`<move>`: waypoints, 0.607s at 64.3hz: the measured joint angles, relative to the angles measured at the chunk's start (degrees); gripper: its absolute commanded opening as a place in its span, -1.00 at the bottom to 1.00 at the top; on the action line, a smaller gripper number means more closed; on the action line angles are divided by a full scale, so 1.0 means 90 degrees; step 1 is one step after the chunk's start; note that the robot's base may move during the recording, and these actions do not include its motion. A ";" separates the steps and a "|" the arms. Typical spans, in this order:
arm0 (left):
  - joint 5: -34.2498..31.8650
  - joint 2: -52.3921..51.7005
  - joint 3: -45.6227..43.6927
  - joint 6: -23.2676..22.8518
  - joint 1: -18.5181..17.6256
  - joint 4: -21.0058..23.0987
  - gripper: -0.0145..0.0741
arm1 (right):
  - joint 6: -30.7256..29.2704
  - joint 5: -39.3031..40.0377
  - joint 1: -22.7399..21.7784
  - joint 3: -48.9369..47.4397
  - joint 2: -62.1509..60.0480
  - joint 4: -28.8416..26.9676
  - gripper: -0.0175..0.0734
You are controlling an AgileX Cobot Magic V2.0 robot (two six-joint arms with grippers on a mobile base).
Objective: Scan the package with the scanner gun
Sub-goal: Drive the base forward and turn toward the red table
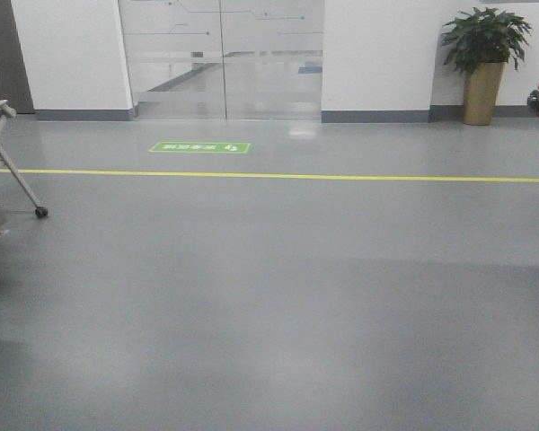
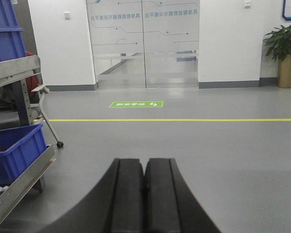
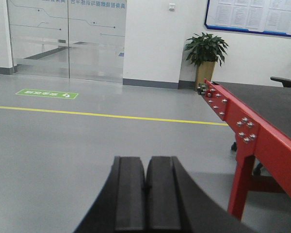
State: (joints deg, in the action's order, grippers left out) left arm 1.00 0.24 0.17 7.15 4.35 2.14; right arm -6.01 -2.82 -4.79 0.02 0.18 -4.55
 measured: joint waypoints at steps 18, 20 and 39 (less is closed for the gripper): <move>0.0000 0.0000 0.0000 0.0000 0.0000 0.0000 -0.92 | 0.0000 0.0000 0.0000 0.0000 0.0000 0.0000 -0.95; 0.0000 0.0000 0.0000 0.0000 0.0000 0.0000 -0.92 | 0.0000 0.0000 0.0000 0.0000 0.0000 0.0000 -0.95; 0.0000 0.0000 0.0000 0.0000 0.0000 0.0000 -0.92 | 0.0000 0.0000 0.0000 0.0000 0.0000 0.0000 -0.95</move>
State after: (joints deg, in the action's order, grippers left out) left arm 1.00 0.24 0.17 7.15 4.35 2.14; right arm -6.01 -2.82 -4.79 0.02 0.18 -4.55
